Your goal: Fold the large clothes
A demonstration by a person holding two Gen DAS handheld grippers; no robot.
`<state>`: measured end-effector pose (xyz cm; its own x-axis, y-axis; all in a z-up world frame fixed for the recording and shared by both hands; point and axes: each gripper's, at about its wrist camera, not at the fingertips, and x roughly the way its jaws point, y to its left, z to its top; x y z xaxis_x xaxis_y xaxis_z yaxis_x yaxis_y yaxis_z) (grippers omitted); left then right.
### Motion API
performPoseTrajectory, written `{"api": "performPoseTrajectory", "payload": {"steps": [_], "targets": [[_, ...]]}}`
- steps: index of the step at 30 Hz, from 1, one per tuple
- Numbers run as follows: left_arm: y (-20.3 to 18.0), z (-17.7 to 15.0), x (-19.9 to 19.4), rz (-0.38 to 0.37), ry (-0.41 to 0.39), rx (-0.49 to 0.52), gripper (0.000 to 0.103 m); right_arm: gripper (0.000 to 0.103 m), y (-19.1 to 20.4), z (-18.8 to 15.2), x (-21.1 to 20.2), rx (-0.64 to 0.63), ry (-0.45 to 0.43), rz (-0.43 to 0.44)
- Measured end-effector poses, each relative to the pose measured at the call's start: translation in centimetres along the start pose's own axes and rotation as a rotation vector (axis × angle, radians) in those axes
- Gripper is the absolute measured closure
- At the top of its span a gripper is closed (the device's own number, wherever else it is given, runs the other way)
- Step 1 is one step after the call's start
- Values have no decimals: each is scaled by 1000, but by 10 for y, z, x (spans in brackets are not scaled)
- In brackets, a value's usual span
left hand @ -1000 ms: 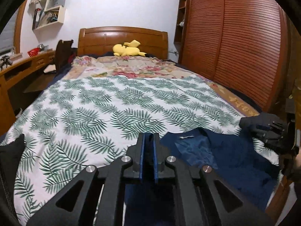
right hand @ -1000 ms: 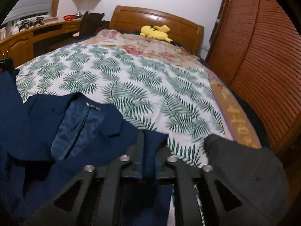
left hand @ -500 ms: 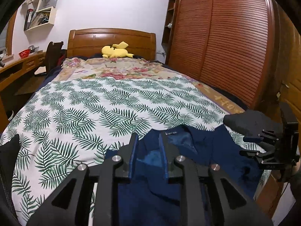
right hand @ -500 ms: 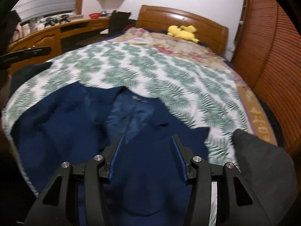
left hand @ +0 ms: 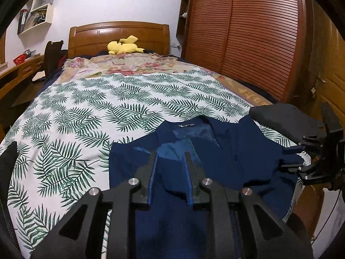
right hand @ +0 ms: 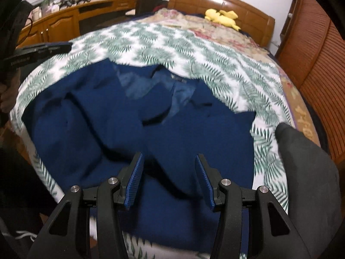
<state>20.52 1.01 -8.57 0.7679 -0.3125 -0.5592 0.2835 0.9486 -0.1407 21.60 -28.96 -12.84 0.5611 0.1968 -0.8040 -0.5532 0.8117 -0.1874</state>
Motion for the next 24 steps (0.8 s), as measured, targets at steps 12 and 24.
{"api": "performPoseTrajectory", "payload": {"steps": [12, 24], "targets": [[25, 0, -3, 45, -16, -53, 83, 102, -23, 84, 39, -78, -58, -123], [63, -5, 1, 89, -10, -101, 83, 94, -3, 173, 119, -127, 16, -114]]}}
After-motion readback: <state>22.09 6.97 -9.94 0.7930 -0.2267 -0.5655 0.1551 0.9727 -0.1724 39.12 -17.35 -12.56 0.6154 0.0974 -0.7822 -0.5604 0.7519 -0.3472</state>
